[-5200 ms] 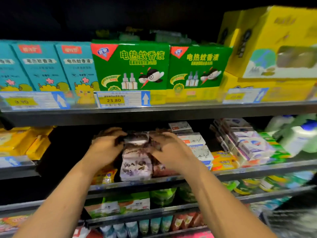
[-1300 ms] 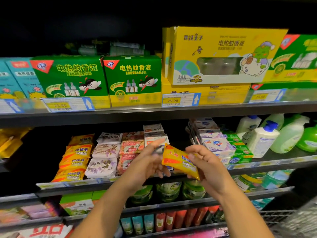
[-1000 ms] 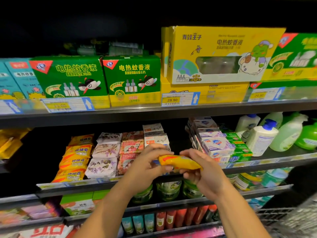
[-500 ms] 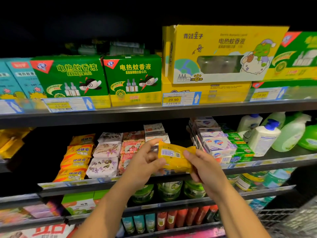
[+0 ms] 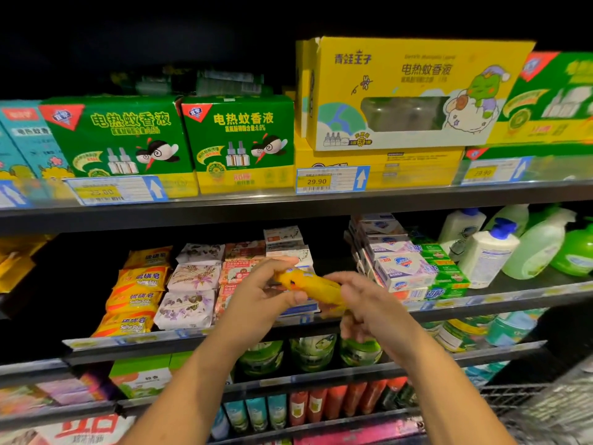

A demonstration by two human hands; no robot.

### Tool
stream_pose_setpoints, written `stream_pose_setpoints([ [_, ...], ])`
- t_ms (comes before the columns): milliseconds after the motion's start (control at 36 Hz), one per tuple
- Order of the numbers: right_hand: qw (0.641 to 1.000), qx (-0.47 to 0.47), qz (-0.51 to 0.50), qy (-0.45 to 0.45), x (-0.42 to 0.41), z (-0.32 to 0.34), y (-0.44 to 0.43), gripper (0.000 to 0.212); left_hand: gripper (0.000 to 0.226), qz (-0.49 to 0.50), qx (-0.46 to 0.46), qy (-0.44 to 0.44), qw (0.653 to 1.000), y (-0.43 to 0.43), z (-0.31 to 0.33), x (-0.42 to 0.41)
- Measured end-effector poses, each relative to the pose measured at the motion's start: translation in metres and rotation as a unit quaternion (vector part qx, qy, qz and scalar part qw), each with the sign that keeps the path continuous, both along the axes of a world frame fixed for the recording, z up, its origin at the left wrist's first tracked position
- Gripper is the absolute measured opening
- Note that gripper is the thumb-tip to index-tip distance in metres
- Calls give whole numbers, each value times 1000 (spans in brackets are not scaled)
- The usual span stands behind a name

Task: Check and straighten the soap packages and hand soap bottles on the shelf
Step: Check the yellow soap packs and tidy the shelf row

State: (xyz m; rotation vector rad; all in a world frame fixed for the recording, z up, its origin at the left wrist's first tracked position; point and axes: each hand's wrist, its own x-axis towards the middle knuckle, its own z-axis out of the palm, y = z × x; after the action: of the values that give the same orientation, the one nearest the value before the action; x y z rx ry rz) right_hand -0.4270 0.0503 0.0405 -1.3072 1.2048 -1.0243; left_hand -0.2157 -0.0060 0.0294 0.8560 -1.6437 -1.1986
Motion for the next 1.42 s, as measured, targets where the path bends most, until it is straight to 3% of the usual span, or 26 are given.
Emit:
stream_pose_setpoints([
  [83,995,-22,32,94,-1,-1,-2,42,35,19,49,53,997,2,4,-4],
  [167,990,-56,12,128,5,-5,-4,34,30,25,36,42,998,3,11,-9],
  [250,994,-54,12,89,13,-10,-4,34,32,24,7,-2,1000,6,18,-16],
  [444,995,-40,20,-90,27,-21,-1,30,31,0,-59,-86,995,16,26,-31],
  [583,998,-57,-37,-16,3,-19,2,25,44,24,-58,-88,994,13,21,-21],
  [778,989,-82,-69,-99,-10,5,5,28,47,16,-16,-106,994,14,11,-15],
  [944,970,-214,-26,112,-1,13,7,41,38,21,-44,-143,989,19,2,-18],
  [1056,969,-203,-46,131,-5,11,5,38,39,49,-36,-110,992,15,3,-9],
  [1250,991,-101,-35,-77,-6,6,5,35,42,6,99,55,994,17,20,-10],
  [1417,993,63,-82,-54,-1,6,1,15,22,-16,294,29,955,17,26,-25],
])
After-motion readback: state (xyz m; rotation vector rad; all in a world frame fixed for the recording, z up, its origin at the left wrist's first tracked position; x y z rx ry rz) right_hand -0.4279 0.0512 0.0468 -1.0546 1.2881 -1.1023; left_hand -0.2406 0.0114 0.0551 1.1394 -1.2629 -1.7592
